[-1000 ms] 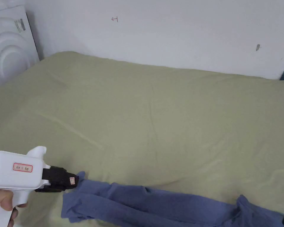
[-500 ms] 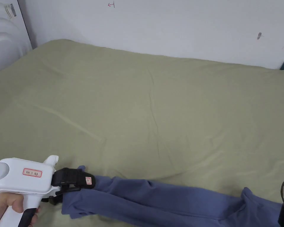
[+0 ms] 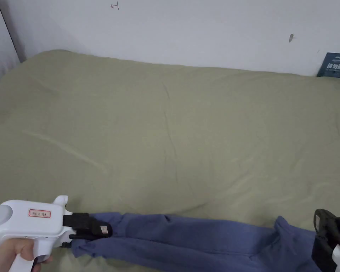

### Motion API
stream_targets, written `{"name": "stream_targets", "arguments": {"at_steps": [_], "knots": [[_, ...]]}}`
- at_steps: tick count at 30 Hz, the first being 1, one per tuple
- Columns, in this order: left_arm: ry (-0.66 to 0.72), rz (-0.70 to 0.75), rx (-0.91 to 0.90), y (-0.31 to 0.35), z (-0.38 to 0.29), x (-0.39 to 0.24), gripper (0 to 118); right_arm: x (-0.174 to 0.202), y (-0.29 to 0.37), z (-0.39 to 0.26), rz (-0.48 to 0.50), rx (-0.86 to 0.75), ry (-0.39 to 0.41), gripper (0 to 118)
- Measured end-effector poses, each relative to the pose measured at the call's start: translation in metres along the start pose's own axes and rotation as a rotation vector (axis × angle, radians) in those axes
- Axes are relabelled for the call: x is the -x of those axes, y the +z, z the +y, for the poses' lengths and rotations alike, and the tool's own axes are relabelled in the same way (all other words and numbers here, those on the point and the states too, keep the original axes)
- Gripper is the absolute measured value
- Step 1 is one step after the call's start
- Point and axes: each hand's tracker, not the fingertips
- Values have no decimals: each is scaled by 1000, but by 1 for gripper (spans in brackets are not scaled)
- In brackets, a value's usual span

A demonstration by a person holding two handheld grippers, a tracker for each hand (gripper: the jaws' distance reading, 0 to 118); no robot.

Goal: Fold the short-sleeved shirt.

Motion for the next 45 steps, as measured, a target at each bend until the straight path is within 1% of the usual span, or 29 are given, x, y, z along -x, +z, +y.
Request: {"name": "stream_targets", "arguments": {"at_steps": [2, 5, 7, 9, 11, 12, 15, 16, 19, 22, 26, 30, 31, 32, 33, 34, 36, 37, 38, 40, 41, 42, 43, 44, 45], "knots": [[-31, 38, -44, 10, -2, -5, 8, -4, 2, 1, 3, -6, -6, 3], [-20, 35, -83, 31, -5, -14, 8, -10, 2, 2, 3, -16, -14, 3], [-35, 75, -138, 50, -6, -20, 8, -14, 4, 4, 5, -26, -27, 3], [-33, 79, -158, 72, -8, -26, 8, -18, 5, 6, 8, -33, -35, 3], [-91, 156, -199, 91, -14, -40, 8, -22, 6, 7, 7, -44, -32, 3], [-100, 167, -203, 97, -16, -45, 8, -23, 7, 7, 8, -48, -32, 3], [-170, 257, -193, 101, -27, -75, 8, -29, 8, 8, 11, -59, -39, 3], [-199, 301, -185, 99, -32, -89, 8, -31, 10, 8, 10, -64, -43, 3], [-330, 370, -167, 83, -47, -132, 8, -36, 13, 8, 7, -71, -58, 3], [-407, 377, -133, 56, -58, -171, 8, -41, 16, 5, 7, -70, -73, 3], [-511, 467, -47, 1, -68, -212, 8, -47, 19, -1, 4, -60, -87, 3], [-600, 574, 10, -69, -75, -230, 9, -53, 19, -6, 2, -41, -96, 3], [-617, 583, 37, -89, -79, -232, 17, -55, 20, -7, -1, -35, -98, 3], [-634, 575, 63, -109, -80, -231, 46, -57, 20, -8, -2, -32, -101, 3], [-647, 554, 79, -126, -81, -230, 99, -58, 21, -9, -5, -30, -102, 3], [-647, 503, 79, -140, -82, -227, 118, -59, 20, -10, -12, -26, -103, 3], [-614, 420, 128, -157, -86, -222, 115, -63, 20, -11, -19, -13, -106, 3], [-589, 397, 97, -162, -85, -224, 115, -65, 20, -12, -21, -7, -109, 3], [-546, 390, 98, -159, -82, -221, 114, -68, 20, -12, -26, -3, -110, 3], [-522, 360, 77, -141, -76, -216, 113, -71, 20, -14, -30, -1, -116, 3], [-517, 346, 36, -123, -74, -219, 105, -73, 20, -14, -30, 2, -120, 3], [-514, 335, -2, -112, -71, -214, 82, -73, 19, -15, -31, 5, -124, 3], [-498, 316, -36, -100, -69, -206, 50, -73, 18, -16, -30, 8, -130, 3], [-470, 307, -44, -92, -66, -201, 9, -74, 16, -17, -25, 11, -138, 3], [-443, 297, -56, -87, -66, -197, 0, -73, 15, -17, -20, 16, -146, 3]]}}
